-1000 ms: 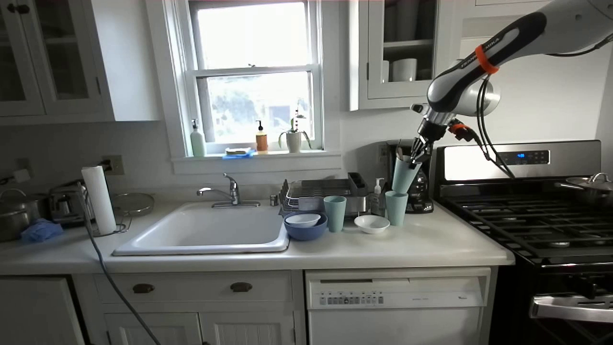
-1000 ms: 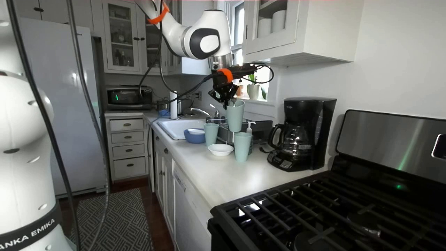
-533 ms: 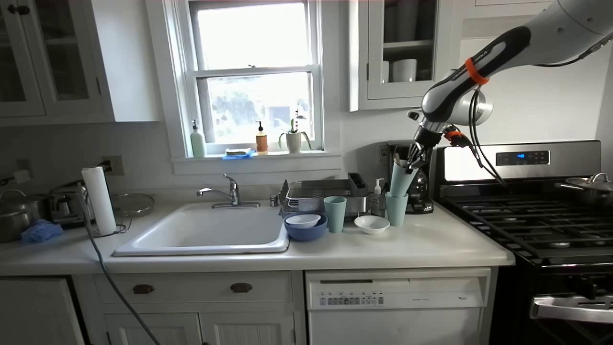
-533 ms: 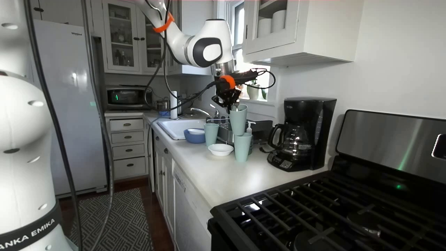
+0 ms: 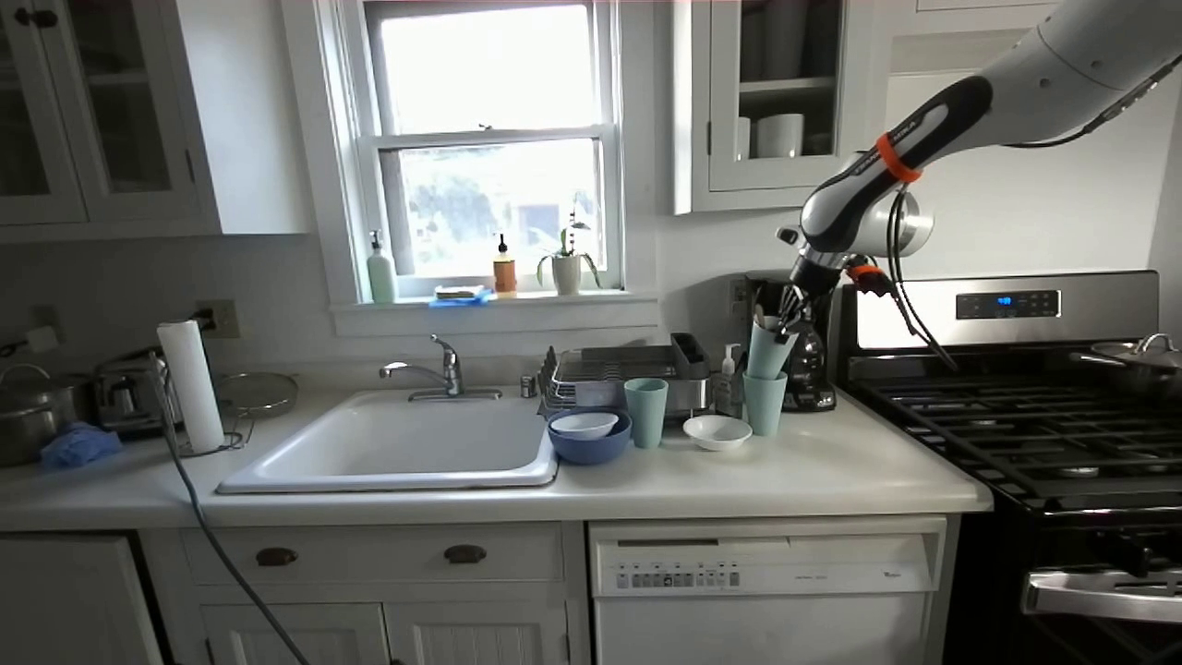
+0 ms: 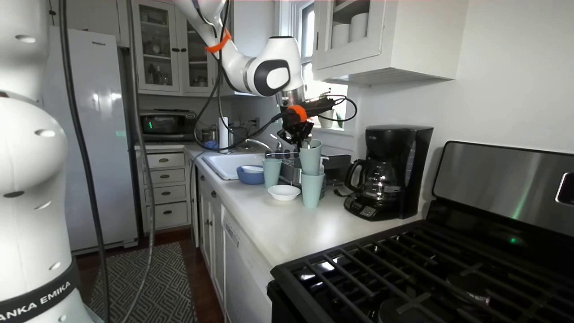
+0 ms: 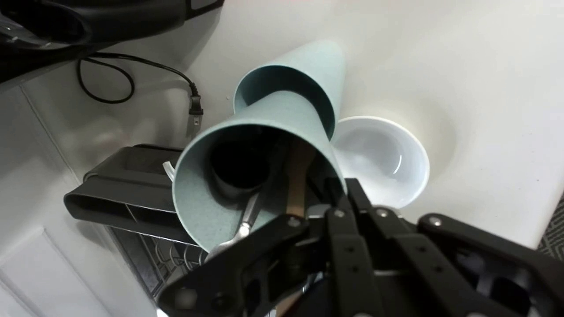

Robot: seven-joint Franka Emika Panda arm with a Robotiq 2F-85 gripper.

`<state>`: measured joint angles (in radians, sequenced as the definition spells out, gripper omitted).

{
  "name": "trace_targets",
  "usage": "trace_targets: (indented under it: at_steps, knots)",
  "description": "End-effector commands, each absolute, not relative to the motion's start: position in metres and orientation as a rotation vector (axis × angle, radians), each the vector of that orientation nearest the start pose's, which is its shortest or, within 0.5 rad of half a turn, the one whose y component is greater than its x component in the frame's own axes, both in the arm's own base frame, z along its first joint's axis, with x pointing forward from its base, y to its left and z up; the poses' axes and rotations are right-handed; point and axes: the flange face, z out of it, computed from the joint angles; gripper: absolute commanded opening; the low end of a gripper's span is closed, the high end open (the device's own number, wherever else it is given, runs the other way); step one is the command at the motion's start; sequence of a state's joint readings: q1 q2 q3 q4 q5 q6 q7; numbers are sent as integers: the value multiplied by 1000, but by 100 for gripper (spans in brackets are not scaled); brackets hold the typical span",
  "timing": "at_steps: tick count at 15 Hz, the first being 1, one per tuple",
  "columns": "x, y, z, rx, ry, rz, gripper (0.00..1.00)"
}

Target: Pick up cup a light blue cup on the right and stack it into the light blue cup in the middle

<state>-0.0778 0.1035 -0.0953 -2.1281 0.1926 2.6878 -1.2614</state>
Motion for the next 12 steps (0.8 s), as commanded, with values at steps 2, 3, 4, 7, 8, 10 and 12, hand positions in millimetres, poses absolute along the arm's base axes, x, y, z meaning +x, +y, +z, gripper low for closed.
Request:
trace_targets:
  at_steps: [2, 3, 4, 7, 8, 10, 12]
  knots:
    - [601, -114, 400, -2954, -1489, -688, 2]
    - [602, -115, 396, -2956, -1490, -679, 2]
    - [604, -116, 393, -2956, -1497, -673, 2]
    - [609, -116, 380, -2951, -1510, -633, 2]
    - [610, -116, 375, -2950, -1518, -618, 2]
    - [611, -115, 368, -2945, -1530, -592, 2]
    - [613, -114, 363, -2943, -1541, -574, 2]
